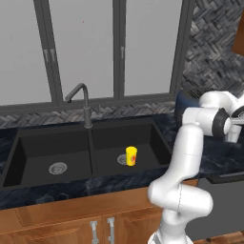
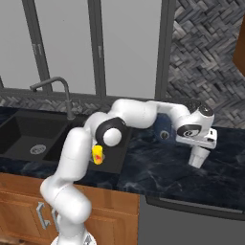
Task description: Place the glass cup in the left basin and the cup in the right basin of the sink.
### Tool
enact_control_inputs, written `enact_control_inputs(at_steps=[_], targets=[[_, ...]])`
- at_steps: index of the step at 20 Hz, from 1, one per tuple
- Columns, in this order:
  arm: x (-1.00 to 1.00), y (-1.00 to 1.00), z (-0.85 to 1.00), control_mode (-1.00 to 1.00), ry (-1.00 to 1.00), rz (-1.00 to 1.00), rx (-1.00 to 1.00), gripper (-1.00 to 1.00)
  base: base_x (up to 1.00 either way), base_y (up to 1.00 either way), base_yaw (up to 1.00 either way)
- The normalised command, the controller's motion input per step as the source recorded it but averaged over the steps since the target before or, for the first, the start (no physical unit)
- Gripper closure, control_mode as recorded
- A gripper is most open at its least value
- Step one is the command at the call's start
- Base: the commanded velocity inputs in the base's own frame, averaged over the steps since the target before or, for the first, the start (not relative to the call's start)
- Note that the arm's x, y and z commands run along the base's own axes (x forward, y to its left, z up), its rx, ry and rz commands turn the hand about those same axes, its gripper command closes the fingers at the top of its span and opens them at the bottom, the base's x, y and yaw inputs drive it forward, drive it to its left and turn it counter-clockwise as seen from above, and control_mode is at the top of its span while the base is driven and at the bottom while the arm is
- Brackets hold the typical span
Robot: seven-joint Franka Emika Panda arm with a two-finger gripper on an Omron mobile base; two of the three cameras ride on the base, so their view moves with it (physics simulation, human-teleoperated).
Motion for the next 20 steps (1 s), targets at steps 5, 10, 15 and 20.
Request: enact_control_inputs(at_steps=[5,10,15,20], targets=[[0.00,0.09,0.00,-1.00,0.00,0.00,0.00,1.00,0.00,0.00,0.00],[-0.17,0.57,0.00,-1.00,0.00,0.00,0.00,1.00,0.00,0.00,0.00],[-0.32,0.84,0.00,-1.00,0.00,-0.01,-0.09,1.00,0.00,0.00,0.00],[-0.42,0.69,0.17,-1.00,-0.05,0.00,-0.19,1.00,0.00,0.00,0.00]])
